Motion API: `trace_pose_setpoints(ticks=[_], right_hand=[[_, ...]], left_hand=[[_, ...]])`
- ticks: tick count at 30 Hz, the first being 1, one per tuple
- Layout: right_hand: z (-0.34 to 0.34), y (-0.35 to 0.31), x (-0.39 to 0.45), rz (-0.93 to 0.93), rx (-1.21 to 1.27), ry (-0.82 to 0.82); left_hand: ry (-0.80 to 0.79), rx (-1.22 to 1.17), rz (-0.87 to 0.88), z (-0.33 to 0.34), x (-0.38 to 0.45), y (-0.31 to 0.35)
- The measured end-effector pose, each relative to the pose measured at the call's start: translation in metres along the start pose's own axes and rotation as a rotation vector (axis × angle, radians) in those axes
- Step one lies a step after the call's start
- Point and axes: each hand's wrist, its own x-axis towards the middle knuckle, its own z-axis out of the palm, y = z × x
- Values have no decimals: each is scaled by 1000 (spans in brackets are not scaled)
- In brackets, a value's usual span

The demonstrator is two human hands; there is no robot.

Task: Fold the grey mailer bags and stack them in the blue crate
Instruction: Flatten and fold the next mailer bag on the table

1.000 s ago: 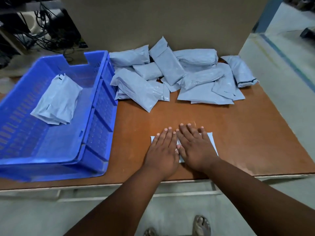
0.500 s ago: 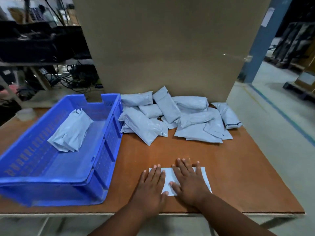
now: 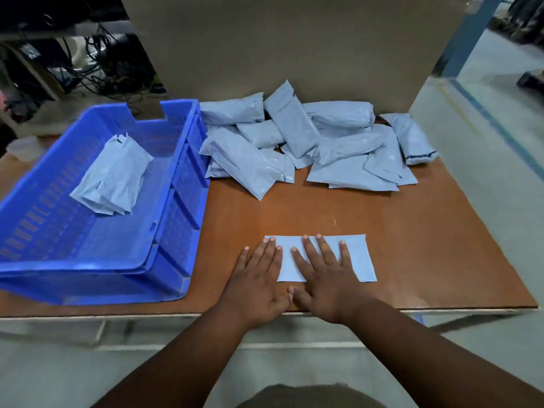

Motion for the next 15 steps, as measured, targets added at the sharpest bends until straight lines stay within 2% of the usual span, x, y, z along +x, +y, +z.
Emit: trace_pose_setpoints(ticks=[5,10,15], right_hand=[[-4,-1,-2,1,8,-30],[-20,9,-11,-11,89,8],[-18,49,-40,62,33,126]], left_hand=[[14,-20,10,1,1,0],[-28,-15,-43,-7,2,8],[126,-52,58,-18,23,40]])
